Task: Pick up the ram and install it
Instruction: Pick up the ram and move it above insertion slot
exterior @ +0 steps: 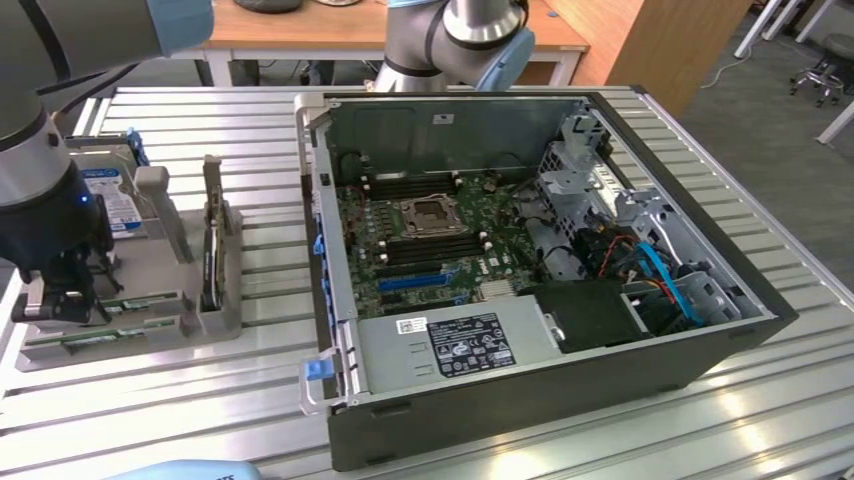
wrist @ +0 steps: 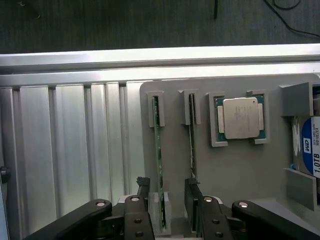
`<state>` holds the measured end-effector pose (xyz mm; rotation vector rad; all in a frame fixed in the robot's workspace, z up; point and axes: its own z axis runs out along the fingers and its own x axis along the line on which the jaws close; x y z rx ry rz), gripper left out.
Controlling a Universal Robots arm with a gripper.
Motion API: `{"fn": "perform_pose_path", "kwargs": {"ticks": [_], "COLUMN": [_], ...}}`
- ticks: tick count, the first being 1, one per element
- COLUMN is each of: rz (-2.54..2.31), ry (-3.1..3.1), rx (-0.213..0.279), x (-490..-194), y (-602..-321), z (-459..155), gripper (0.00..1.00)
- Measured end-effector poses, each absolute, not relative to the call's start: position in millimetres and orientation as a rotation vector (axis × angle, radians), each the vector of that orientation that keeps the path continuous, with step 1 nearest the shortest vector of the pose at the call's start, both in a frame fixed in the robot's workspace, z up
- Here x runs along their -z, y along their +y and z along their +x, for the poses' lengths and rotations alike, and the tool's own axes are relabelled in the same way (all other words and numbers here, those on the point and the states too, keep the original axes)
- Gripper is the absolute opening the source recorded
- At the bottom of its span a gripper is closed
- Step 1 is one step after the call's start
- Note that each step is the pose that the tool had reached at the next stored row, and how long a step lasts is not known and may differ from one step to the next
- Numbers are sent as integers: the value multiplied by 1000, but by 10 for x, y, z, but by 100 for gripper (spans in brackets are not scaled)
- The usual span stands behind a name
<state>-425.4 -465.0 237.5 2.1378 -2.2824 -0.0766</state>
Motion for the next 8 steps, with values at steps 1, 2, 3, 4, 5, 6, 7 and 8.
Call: {"fn": "perform_pose_path", "kwargs": {"ticks": [1,2,3,4,5,6,7,8], "rz": [2141,2144,2147,2150,2153,2156,2159,2163], "ry": [-2279,-2276,-2273,-2270,-2267,-2264,-2261,-2258], "rx": [76,76,76,76,76,76,76,76], "x": [-2373,-2369,-2363,-2355,-2347,-2338,-2329,-2320], "y": [-4654,-4655,-4657,-4659,-4661,-4662,-4664,-4666], "z": [-4255,-4255,-4255,-4255,-4255,-4255,-4255,-4255], "gripper": [41,41,41,41,41,41,41,41]}}
